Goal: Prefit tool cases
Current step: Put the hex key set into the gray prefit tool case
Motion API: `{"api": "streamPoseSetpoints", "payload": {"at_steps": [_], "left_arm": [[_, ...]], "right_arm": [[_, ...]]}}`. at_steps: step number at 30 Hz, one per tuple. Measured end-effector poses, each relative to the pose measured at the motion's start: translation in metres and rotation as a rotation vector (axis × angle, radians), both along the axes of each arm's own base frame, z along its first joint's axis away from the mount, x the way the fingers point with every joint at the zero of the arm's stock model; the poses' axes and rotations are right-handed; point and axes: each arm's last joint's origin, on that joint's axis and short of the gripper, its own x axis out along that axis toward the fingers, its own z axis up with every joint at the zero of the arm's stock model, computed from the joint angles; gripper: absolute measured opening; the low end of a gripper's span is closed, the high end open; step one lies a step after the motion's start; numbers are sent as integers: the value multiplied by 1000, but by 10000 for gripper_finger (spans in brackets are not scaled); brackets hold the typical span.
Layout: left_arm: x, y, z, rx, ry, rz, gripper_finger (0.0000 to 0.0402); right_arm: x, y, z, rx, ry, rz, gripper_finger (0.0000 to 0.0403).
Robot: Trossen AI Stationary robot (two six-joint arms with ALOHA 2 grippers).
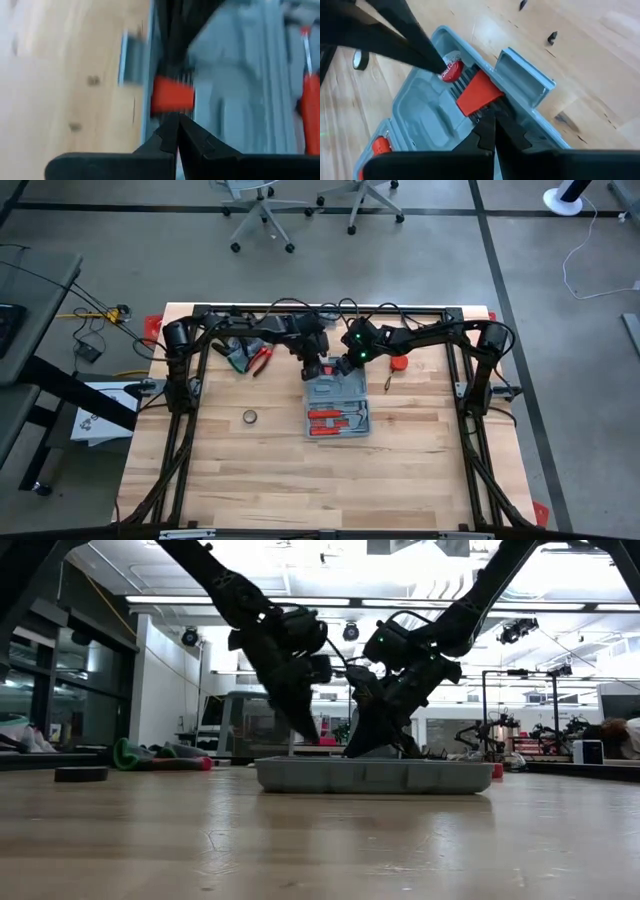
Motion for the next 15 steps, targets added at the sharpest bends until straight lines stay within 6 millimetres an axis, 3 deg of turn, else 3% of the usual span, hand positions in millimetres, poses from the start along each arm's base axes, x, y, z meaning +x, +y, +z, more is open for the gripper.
{"api": "streamPoseSetpoints", "payload": {"at_steps": [4, 15], "left_arm": [[10, -6, -3, 10, -53, -39, 0], [24, -13, -45, -92, 9, -49, 0]], "right_arm": [[0, 0, 0, 0, -1, 0, 0], [-1, 1, -1, 16, 15, 9, 0]]}}
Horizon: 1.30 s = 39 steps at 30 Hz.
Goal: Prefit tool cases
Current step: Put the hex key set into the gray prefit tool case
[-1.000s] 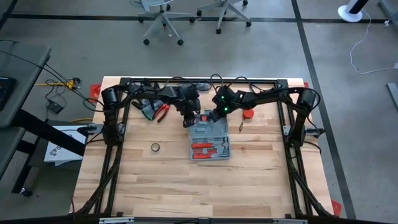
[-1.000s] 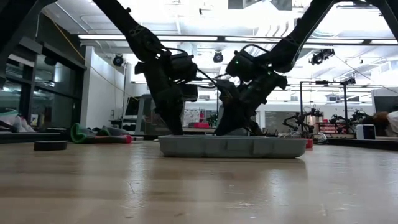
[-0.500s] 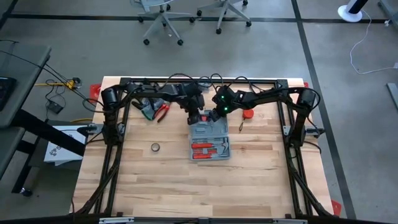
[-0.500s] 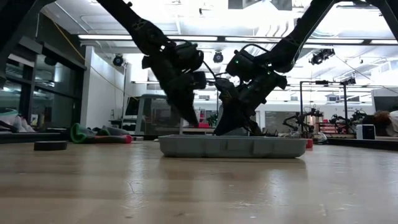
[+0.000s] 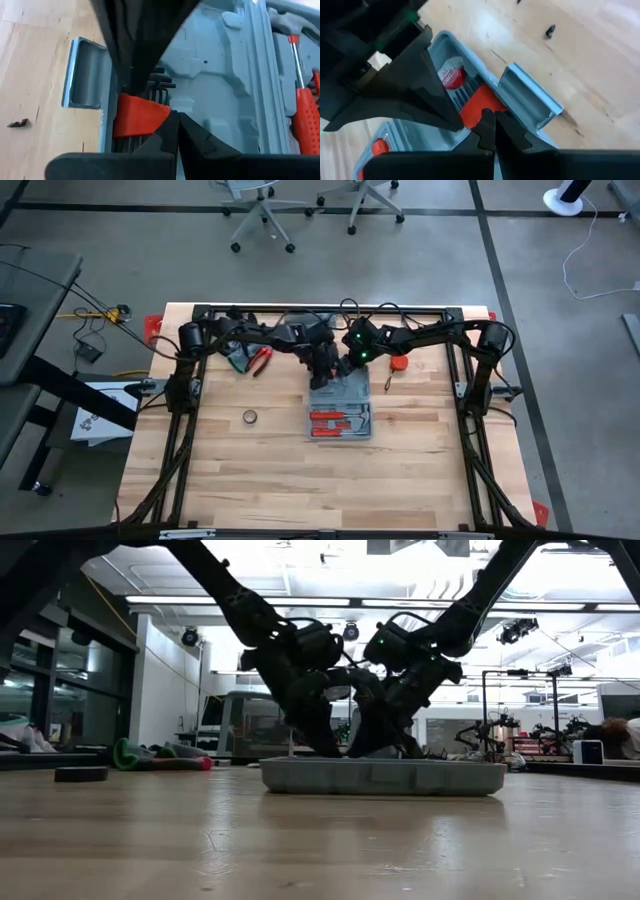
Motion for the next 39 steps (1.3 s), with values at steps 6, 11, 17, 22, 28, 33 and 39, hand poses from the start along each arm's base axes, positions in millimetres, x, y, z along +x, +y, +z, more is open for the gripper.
{"api": "streamPoseSetpoints", "payload": {"at_steps": [6, 11, 17, 22, 28, 33, 39], "left_arm": [[0, 3, -3, -8, -2, 14, 0], [-1, 4, -4, -8, 5, 22, 0], [0, 4, -5, -7, -2, 25, 0], [-1, 8, 6, -52, -67, 23, 0], [-8, 17, 22, -66, -80, 75, 0], [-12, 21, 27, -150, -100, 72, 0], [-18, 23, 34, -262, -129, 47, 0]], "right_arm": [[0, 10, -3, -33, 58, 43, 0], [1, 15, -4, -71, 76, 64, 0], [1, 23, -5, -151, 128, 98, 0], [1, 18, -3, -129, 107, 53, 0], [-8, 11, 5, -123, 123, 28, 0], [-14, 2, 17, -106, 93, 2, 0], [-6, -8, 31, -46, -113, -13, 0]]}}
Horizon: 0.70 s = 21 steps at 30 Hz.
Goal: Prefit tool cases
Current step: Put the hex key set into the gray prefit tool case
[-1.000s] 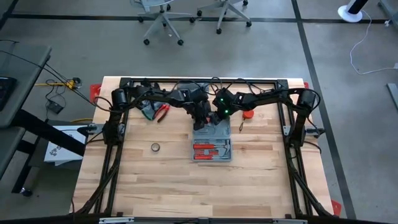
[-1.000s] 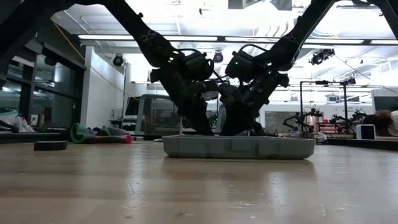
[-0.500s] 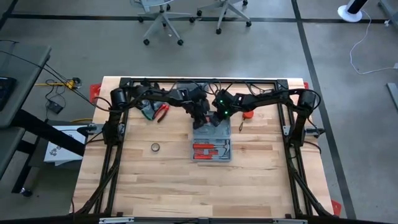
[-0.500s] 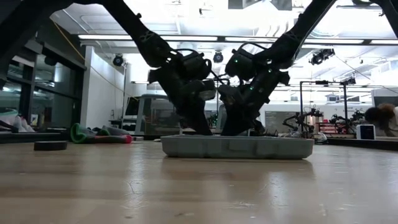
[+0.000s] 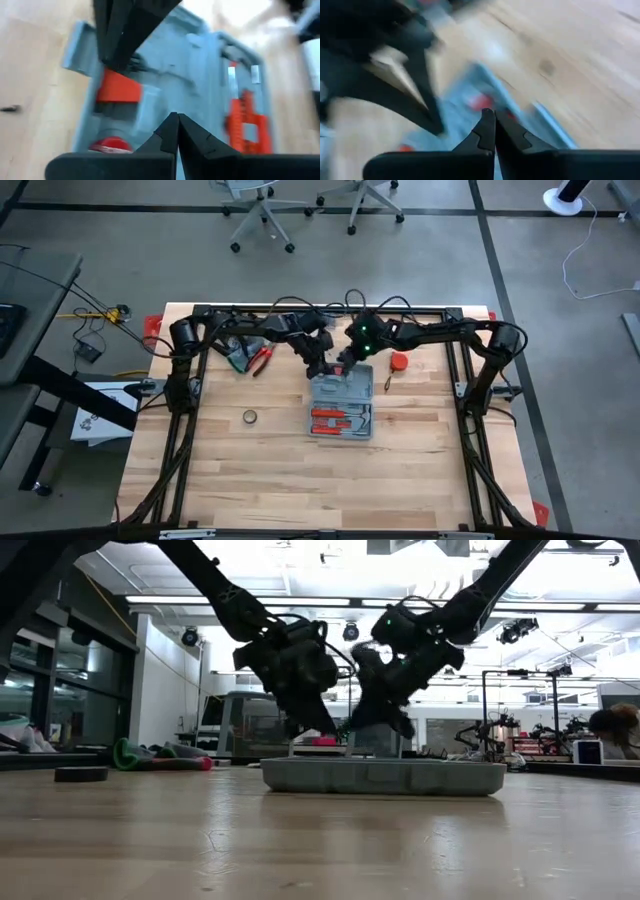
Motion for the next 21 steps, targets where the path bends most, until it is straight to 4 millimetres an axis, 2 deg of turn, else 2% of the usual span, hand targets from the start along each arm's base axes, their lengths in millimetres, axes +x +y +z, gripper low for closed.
{"api": "streamPoseSetpoints", "payload": {"at_steps": [4, 8, 14, 17, 21], "left_arm": [[-11, 3, 9, -135, -141, -40, 0], [-31, 11, 19, -193, -293, 22, 0], [-65, 12, 41, -264, -572, 124, 0], [-79, 9, 46, -292, -636, 141, 0], [-86, 6, 45, -282, -646, 182, 0]], "right_arm": [[13, -3, 19, 29, -234, 18, 0], [20, -5, 35, 53, -403, 23, 0], [30, -4, 40, 110, -555, 69, 0], [37, 2, 31, 139, -576, 110, 0], [46, 21, 2, 170, -467, 179, 0]]}}
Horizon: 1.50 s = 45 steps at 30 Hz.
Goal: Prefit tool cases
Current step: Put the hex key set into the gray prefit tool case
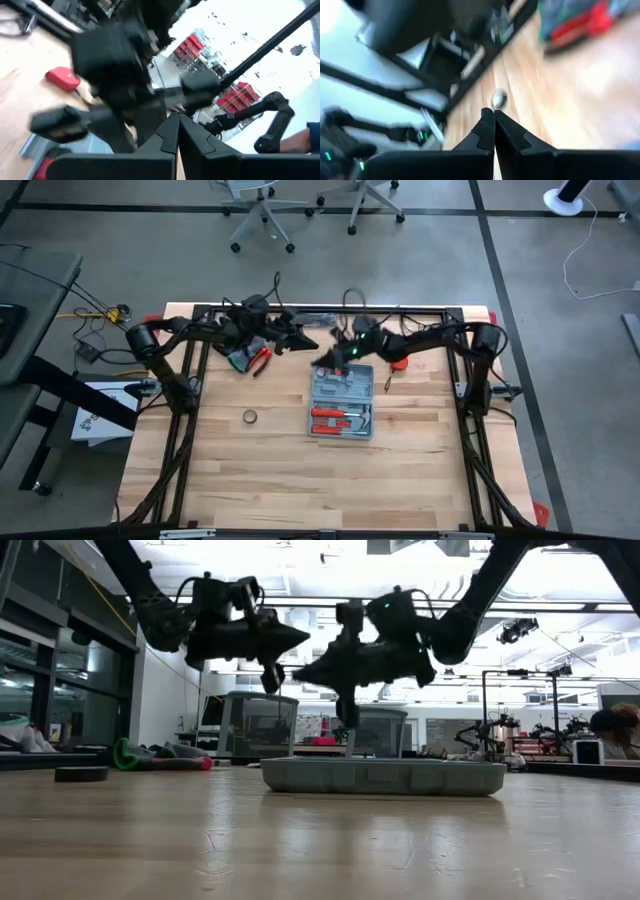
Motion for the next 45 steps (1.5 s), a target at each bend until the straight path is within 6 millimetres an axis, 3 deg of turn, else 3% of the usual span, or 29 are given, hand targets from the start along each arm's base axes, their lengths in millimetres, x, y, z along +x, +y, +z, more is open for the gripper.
{"api": "streamPoseSetpoints", "payload": {"at_steps": [5, 14, 17, 20, 25, 30, 35, 45], "left_arm": [[-1, -4, -1, -6, 3, -27, 0], [-1, -5, 0, -29, 6, -65, 0], [-1, -5, 0, -36, 7, -88, 0], [-2, -5, 0, -30, 5, -97, 0], [-5, -1, -1, -31, 6, -84, 0], [-5, 0, -1, -17, 4, -78, 0], [-5, 1, -2, -6, 4, -58, 0], [-3, -2, -8, -2, 45, -37, 0]], "right_arm": [[9, 17, -26, -4, 73, 17, 0], [12, 24, -25, -83, 74, -43, 0], [17, 29, -59, -105, 132, -29, 0], [20, 25, -76, 81, 84, 52, 0], [17, 25, -52, 84, 62, -14, 0], [7, 23, -12, -55, 93, -10, 0], [-9, 20, 8, -139, 170, -4, 0], [-24, 11, -23, -132, 412, 10, 0]]}}
